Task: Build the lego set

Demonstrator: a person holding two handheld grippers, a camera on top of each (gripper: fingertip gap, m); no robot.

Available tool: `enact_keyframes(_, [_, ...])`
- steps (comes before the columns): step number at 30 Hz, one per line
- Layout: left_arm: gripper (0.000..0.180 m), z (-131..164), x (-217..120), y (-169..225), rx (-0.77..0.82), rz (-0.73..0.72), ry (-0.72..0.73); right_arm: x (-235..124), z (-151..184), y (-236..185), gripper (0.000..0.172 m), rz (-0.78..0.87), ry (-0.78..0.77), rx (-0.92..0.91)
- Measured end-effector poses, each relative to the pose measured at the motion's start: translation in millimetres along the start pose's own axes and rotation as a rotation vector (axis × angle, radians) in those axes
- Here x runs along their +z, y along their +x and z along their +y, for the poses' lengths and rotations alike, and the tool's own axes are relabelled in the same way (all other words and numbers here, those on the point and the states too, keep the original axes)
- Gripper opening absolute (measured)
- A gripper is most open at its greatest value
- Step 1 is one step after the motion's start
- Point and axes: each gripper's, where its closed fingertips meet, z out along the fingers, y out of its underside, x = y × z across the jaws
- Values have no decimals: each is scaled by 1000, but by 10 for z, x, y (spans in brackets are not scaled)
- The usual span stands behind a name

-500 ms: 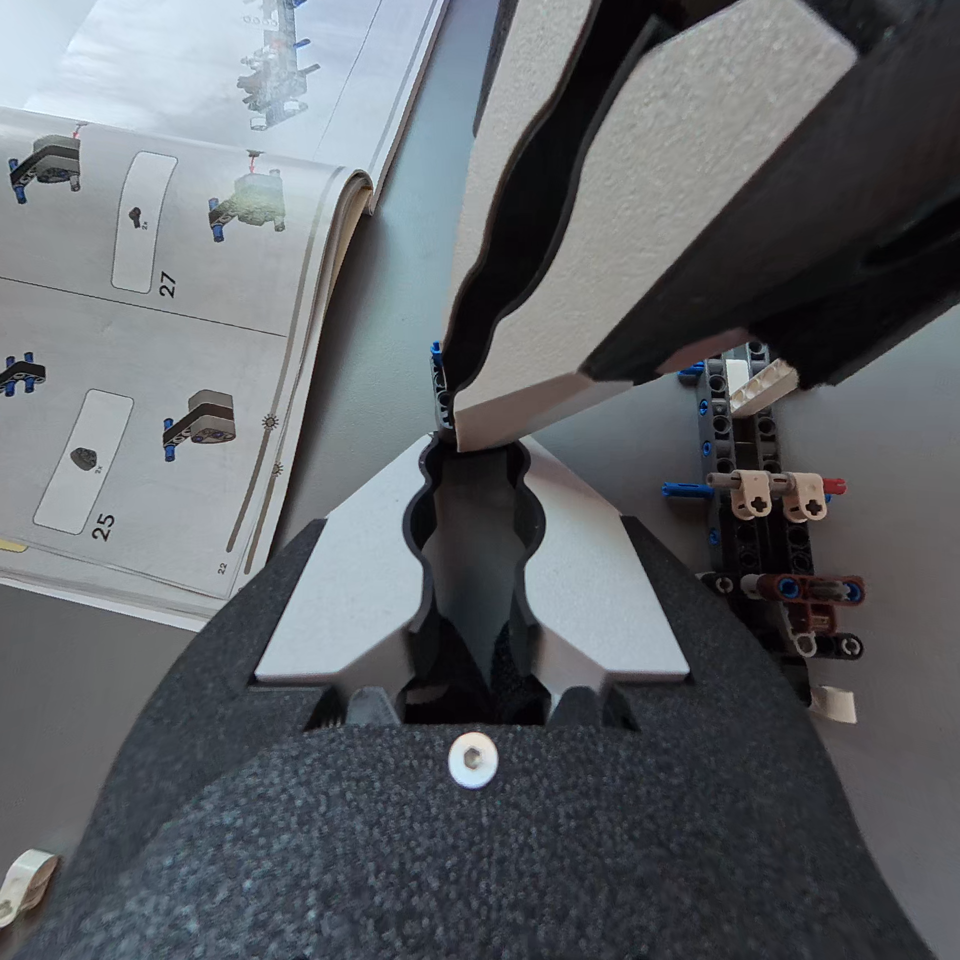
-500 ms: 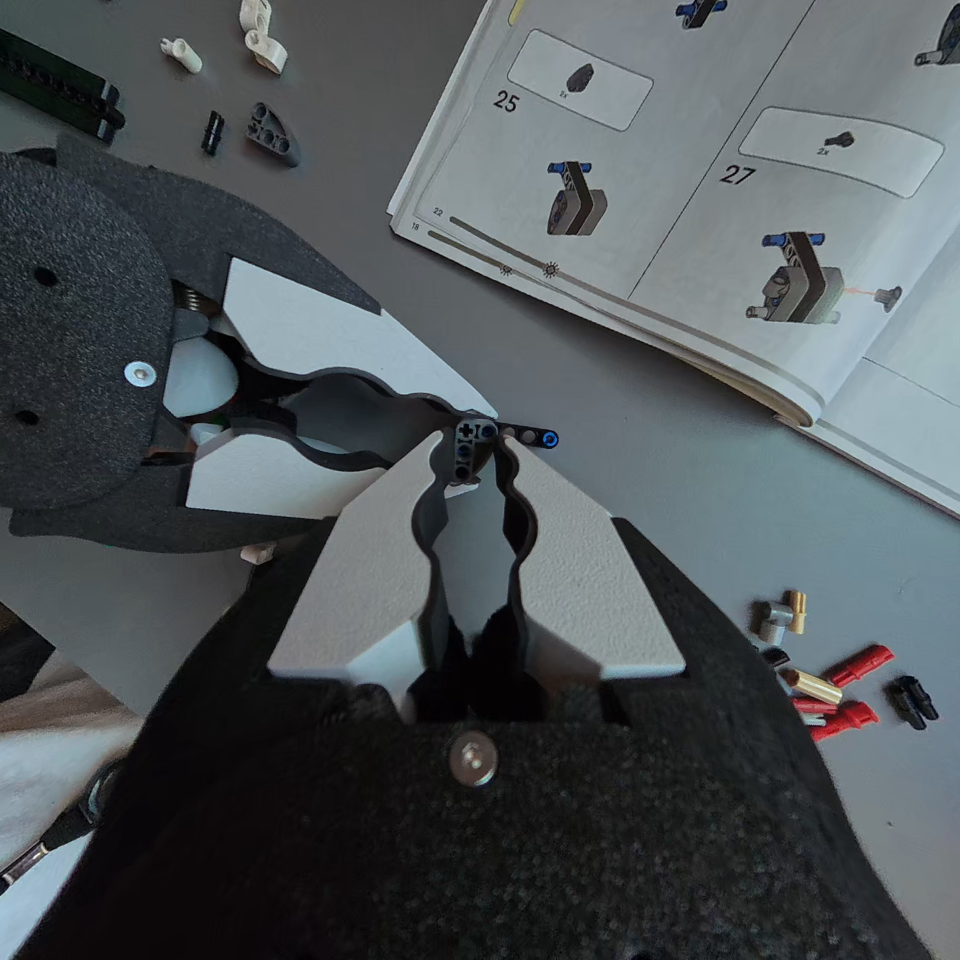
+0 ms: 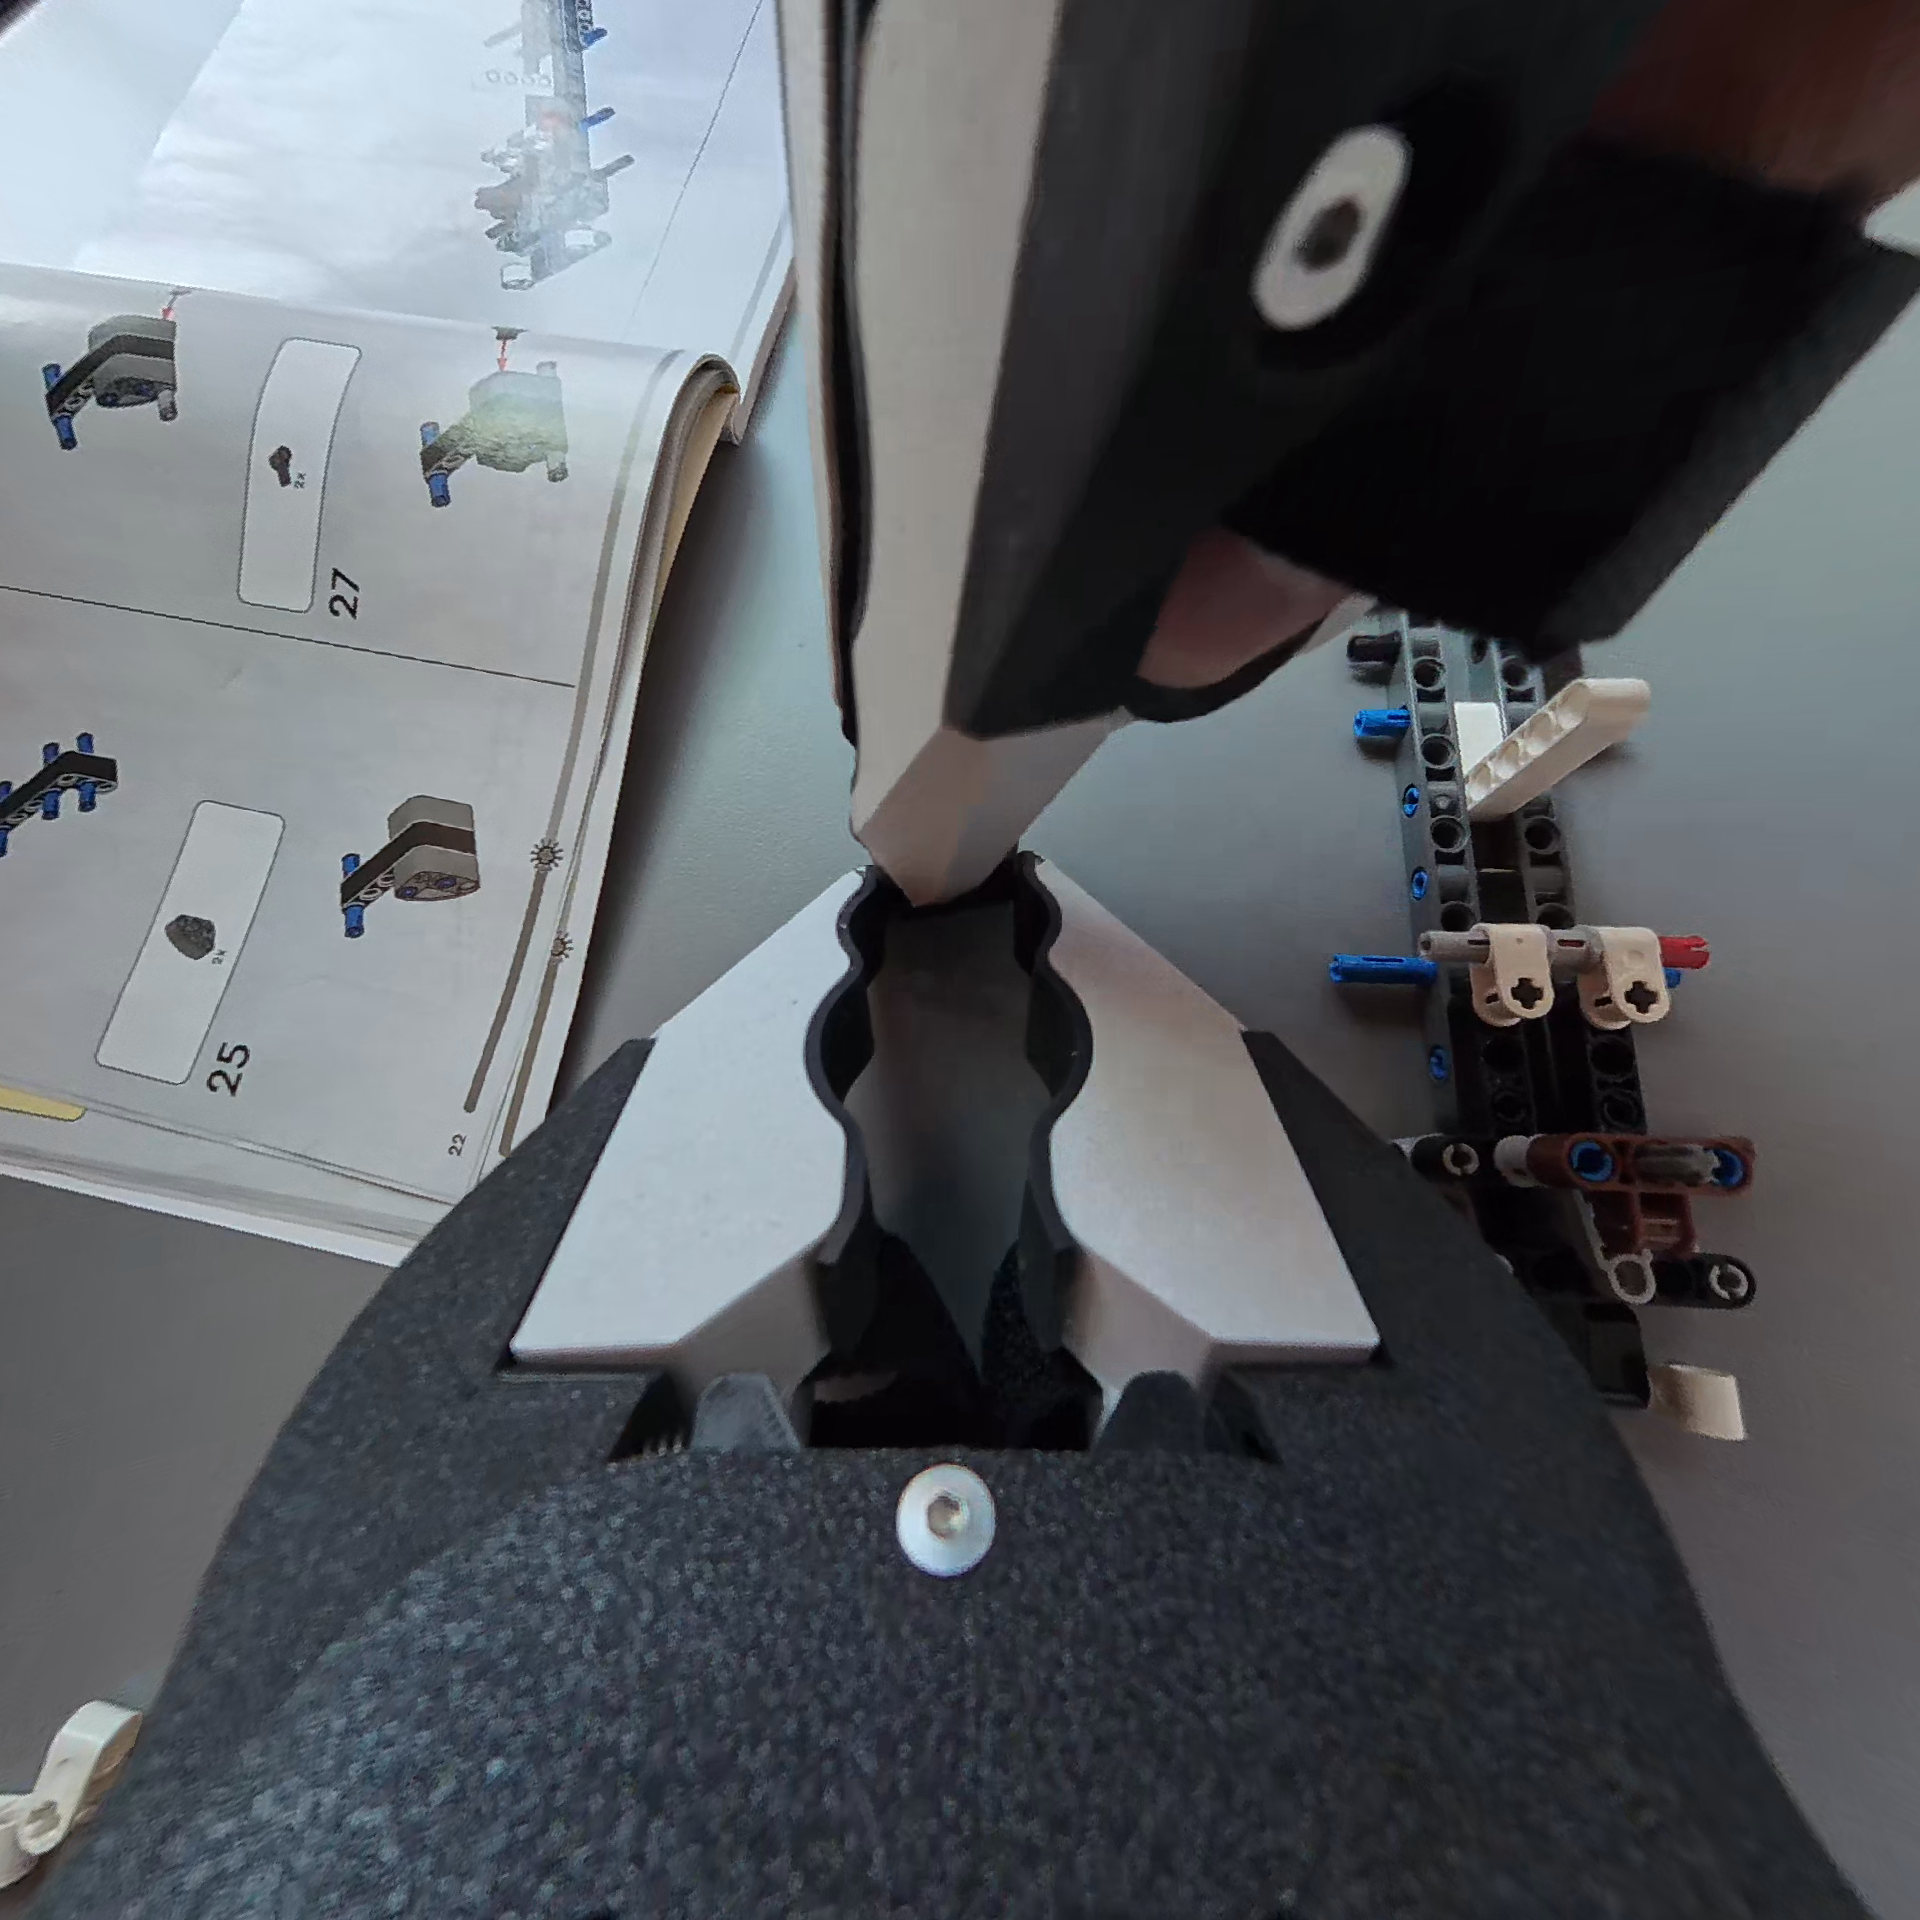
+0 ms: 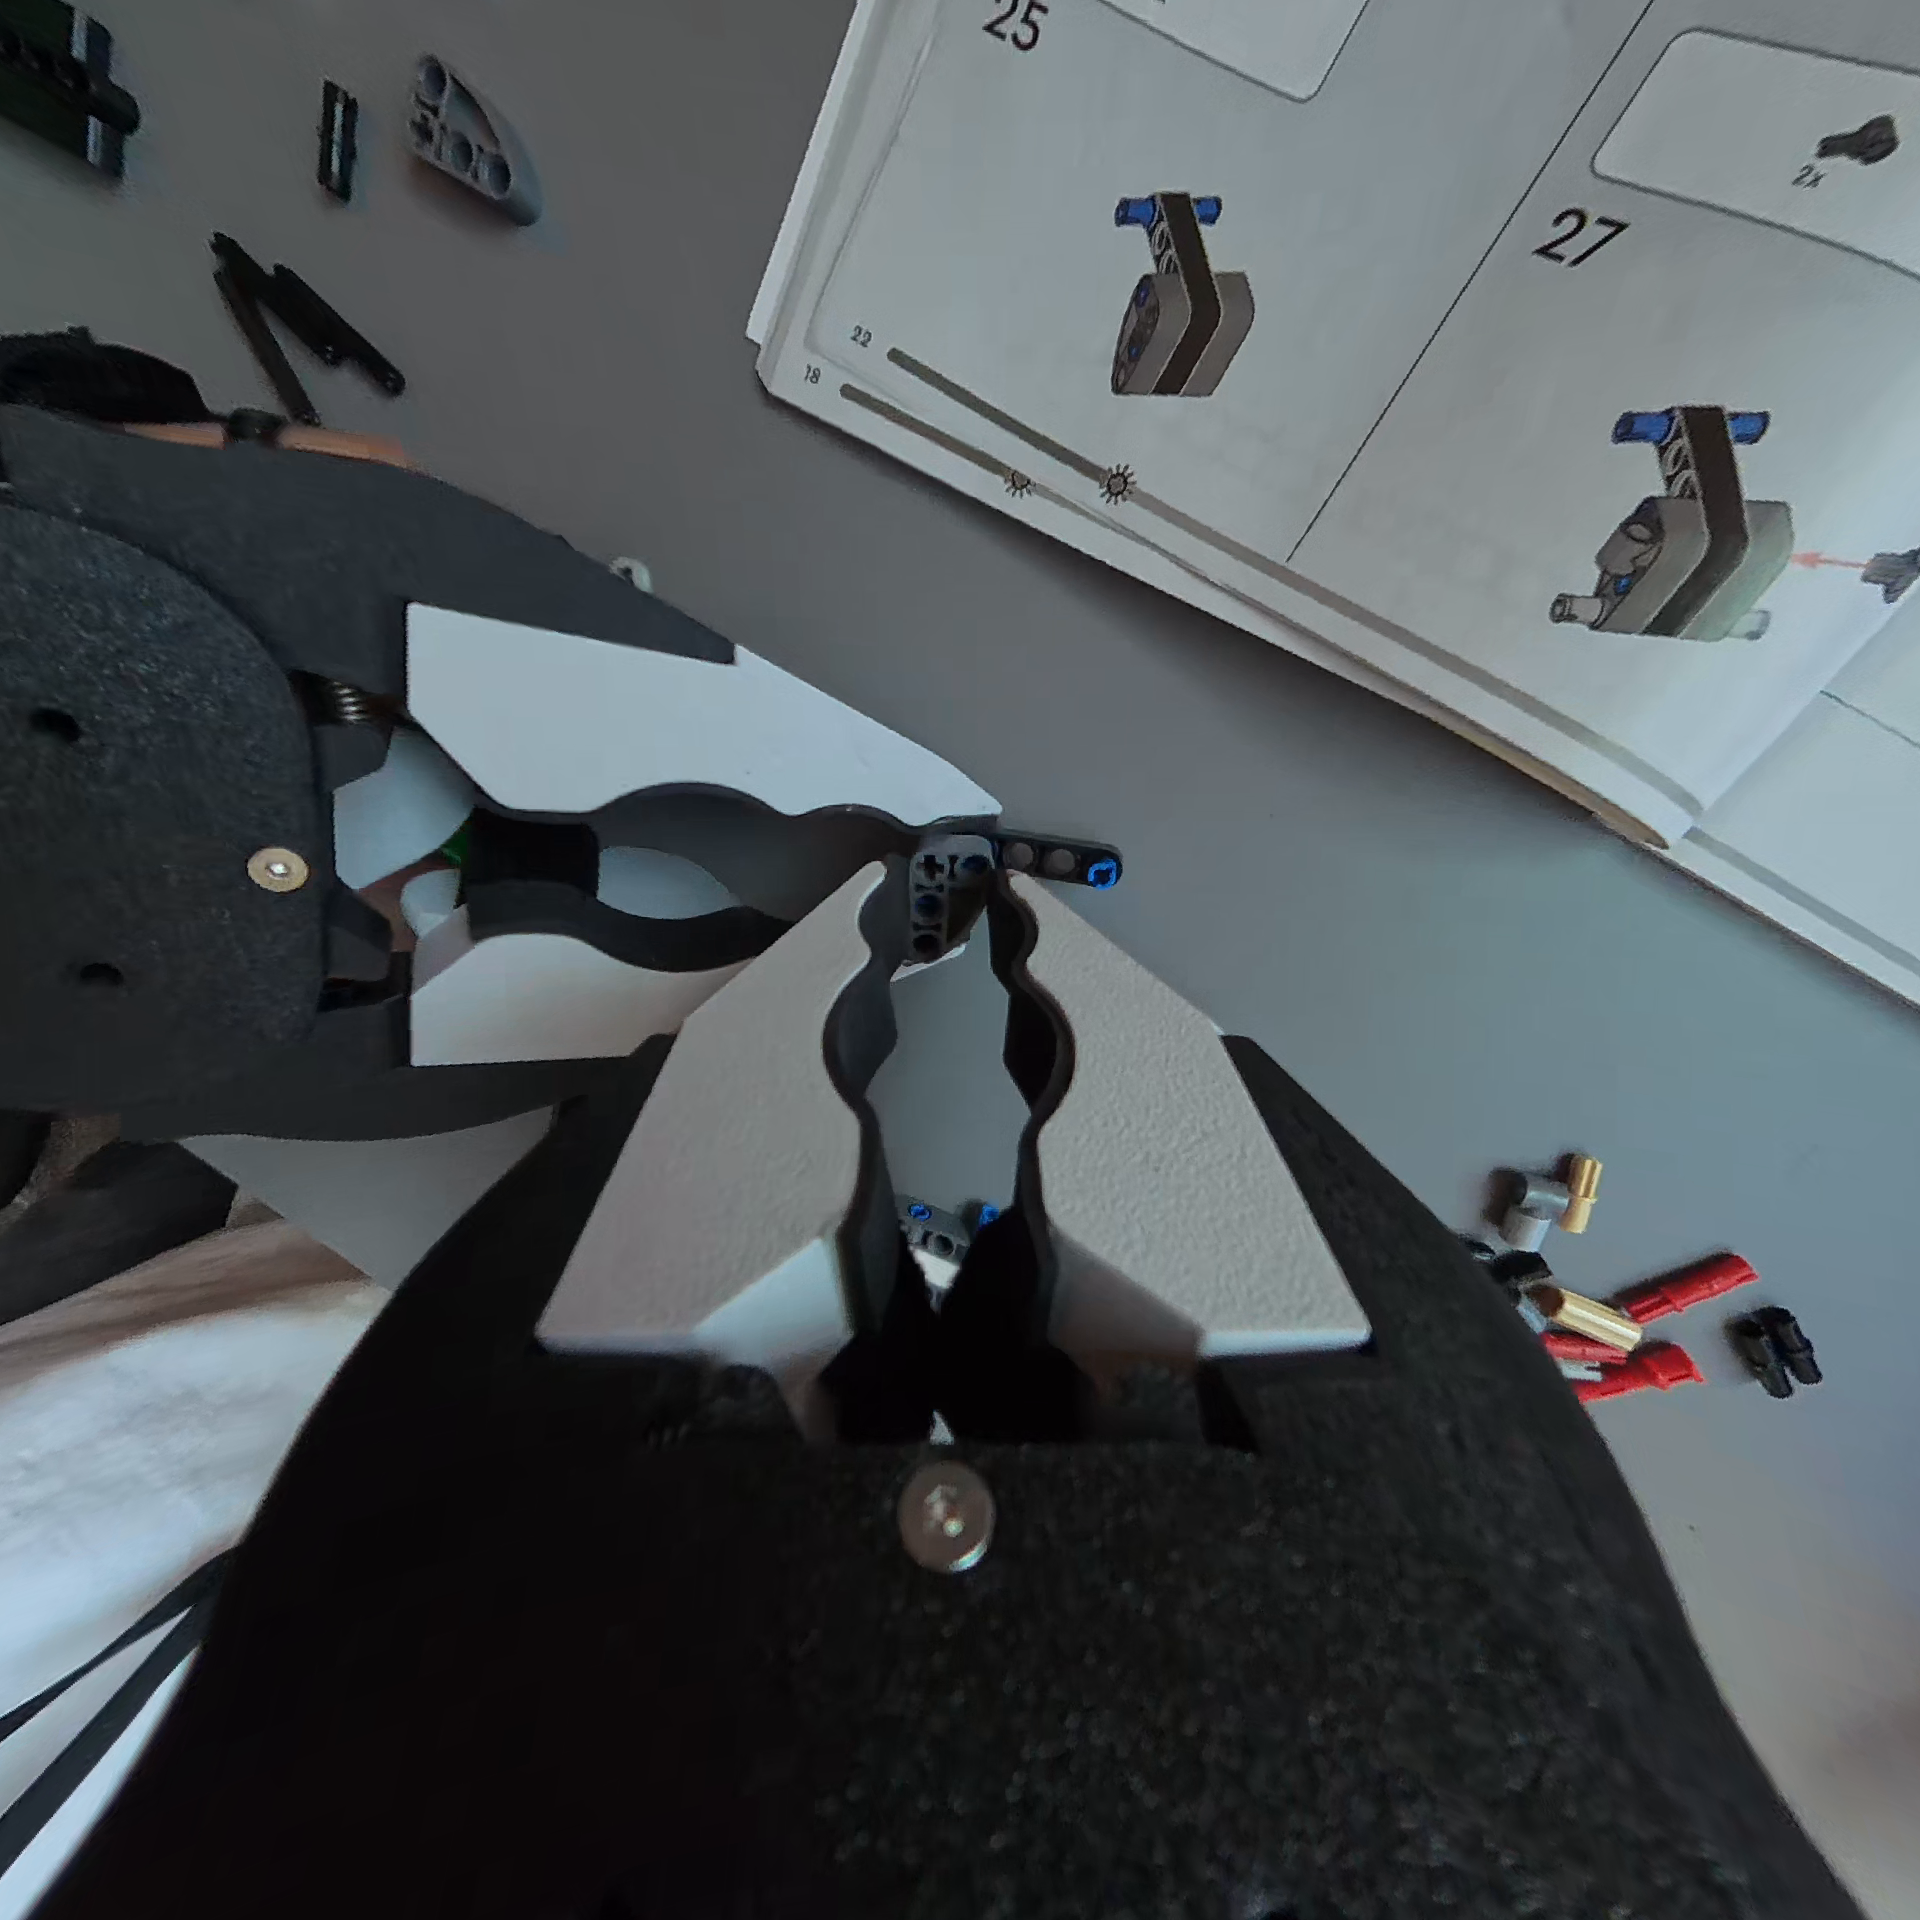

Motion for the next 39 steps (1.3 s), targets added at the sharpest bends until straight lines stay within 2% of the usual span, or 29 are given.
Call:
enact_keyframes(11, [23, -5, 4, -7, 7, -14, -1, -30, 3, 8, 14, -24, -281, 8])
enact_keyframes(15, [23, -2, 3, -8, -3, -15, -3, -31, 8, 10, 14, 59, -335, -11])
enact_keyframes(20, [23, -8, 1, -8, -1, -24, 3, -23, 15, 16, 14, 165, -332, -24])
enact_keyframes(26, [23, -2, 2, -11, -9, -22, -1, -16, 12, 16, 13, 168, -357, 4])
enact_keyframes(34, [23, 1, 0, -17, -28, -5, 0, 10, -3, 6, 15, 120, -274, -22])
enact_keyframes(35, [23, 1, 0, -18, -29, -4, 1, 11, -17, 2, 17, 89, -251, -20])
enact_keyframes(36, [23, 0, 0, -17, -27, -5, 1, 9, -41, -11, 29, 48, -225, 3])
enact_keyframes(38, [23, 1, 0, -16, -29, -2, 1, -40, -56, -46, 39, -24, -194, 31])
enact_keyframes(39, [23, 1, -1, -17, -32, 1, 1, -94, -63, -30, 39, -27, -171, 24])
